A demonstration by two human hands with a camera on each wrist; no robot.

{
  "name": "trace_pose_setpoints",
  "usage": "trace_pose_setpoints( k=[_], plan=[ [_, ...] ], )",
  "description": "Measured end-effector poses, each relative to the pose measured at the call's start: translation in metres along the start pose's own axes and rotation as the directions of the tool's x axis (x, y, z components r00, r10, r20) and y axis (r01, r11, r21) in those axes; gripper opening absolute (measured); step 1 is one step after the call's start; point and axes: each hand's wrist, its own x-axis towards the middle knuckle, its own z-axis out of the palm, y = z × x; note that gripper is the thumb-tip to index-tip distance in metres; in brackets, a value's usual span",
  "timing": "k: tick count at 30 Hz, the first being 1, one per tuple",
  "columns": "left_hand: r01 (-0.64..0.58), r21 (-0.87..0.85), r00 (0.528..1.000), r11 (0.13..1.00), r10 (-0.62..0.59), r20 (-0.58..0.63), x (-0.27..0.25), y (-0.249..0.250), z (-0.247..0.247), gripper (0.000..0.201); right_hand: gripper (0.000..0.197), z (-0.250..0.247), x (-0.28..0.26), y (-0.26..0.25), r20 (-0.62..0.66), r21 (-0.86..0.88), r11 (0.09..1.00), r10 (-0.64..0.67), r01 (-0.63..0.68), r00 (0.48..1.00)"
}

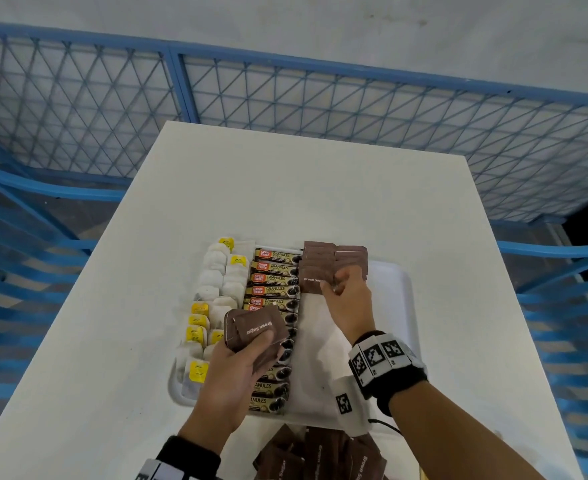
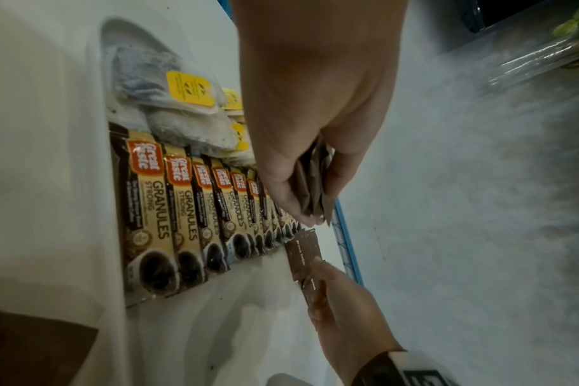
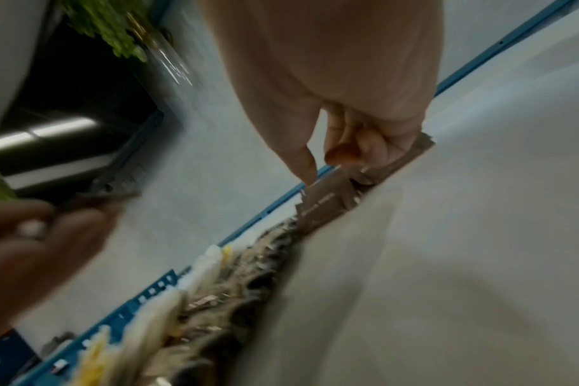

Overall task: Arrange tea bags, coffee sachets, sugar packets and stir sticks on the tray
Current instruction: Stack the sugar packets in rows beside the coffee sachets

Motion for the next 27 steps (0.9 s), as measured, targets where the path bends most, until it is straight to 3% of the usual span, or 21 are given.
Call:
trace_pose_setpoints(
  k=[2,4,7,10,12,16,19,24,27],
  plan=[
    [-0.009,-0.002,1.000,1.000,0.009,-0.008,0.001,0.000,0.001,0.025,0.013,-0.005,-0.010,-0.011,0.099,-0.001,1.000,-0.030,0.030,0.995],
    [-0.019,-0.010,1.000,1.000,0.019,-0.005,0.002,0.000,0.002,0.027,0.020,-0.011,-0.023,-0.022,0.273,-0.001,0.999,-0.047,0.049,0.961],
    [-0.034,0.006,0.999,0.999,0.034,0.002,0.002,-0.001,0.003,0.029,0.023,-0.019,-0.040,-0.034,0.521,0.093,0.996,-0.060,0.013,0.852],
    [-0.038,0.039,0.999,0.999,0.038,0.014,0.001,-0.002,0.004,0.027,0.008,-0.022,-0.050,-0.035,0.638,0.197,0.979,-0.094,-0.043,0.764],
    [-0.035,0.054,0.999,0.998,0.034,0.019,0.000,-0.003,0.005,0.024,0.005,-0.021,-0.053,-0.032,0.634,0.251,0.967,-0.124,-0.051,0.764],
    [-0.018,0.019,1.000,1.000,0.018,-0.011,-0.002,-0.001,0.006,0.012,0.013,-0.024,-0.054,-0.025,0.508,0.336,0.942,-0.177,-0.004,0.843],
    [0.016,-0.027,1.000,0.999,-0.017,-0.014,-0.003,0.003,0.008,0.022,0.013,-0.027,-0.055,-0.018,0.430,0.332,0.941,-0.216,0.069,0.877],
    [0.069,-0.096,0.997,0.993,-0.066,0.041,-0.005,0.006,0.010,0.025,0.022,-0.032,-0.059,-0.010,0.293,0.309,0.917,-0.345,0.253,0.892],
    [0.066,-0.117,0.997,0.991,-0.063,0.037,-0.003,0.004,0.011,0.011,0.029,-0.033,-0.062,-0.005,0.274,0.332,0.901,-0.376,0.280,0.885]
  ],
)
